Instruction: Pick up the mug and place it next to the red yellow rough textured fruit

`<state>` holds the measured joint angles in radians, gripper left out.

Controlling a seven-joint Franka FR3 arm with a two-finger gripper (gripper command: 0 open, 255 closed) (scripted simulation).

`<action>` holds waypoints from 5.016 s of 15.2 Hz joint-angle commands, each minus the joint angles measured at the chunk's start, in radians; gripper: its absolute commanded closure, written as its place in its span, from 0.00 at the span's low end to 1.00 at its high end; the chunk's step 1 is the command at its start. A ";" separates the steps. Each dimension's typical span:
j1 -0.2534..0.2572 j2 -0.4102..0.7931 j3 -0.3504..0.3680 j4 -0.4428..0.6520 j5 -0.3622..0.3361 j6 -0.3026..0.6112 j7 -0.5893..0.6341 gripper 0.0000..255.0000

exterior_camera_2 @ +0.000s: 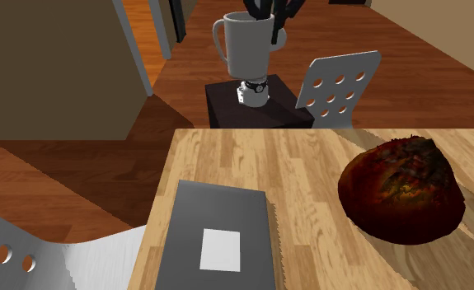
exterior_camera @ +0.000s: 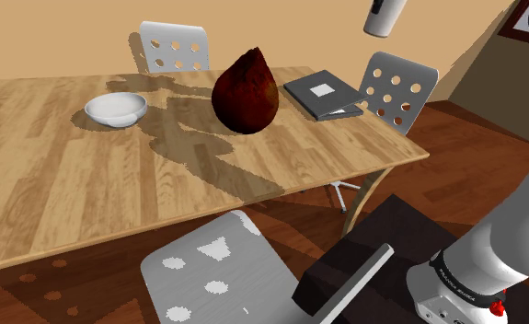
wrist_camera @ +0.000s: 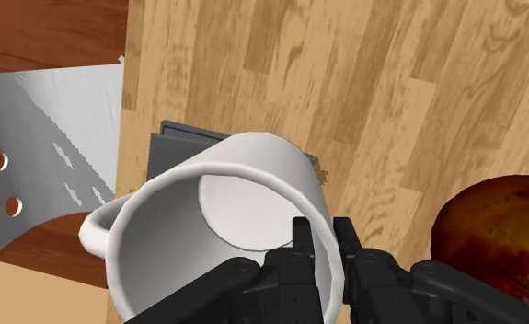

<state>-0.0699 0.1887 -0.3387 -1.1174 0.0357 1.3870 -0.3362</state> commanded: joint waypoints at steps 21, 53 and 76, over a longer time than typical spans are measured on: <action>0.285 -0.053 0.189 -0.116 -0.082 0.050 0.452 1.00; 0.292 -0.160 0.193 -0.693 -0.102 0.520 0.489 1.00; 0.288 -0.084 0.191 -0.913 -0.099 0.816 0.501 1.00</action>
<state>0.2192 0.0986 -0.1474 -2.0235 -0.0641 2.1883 0.1657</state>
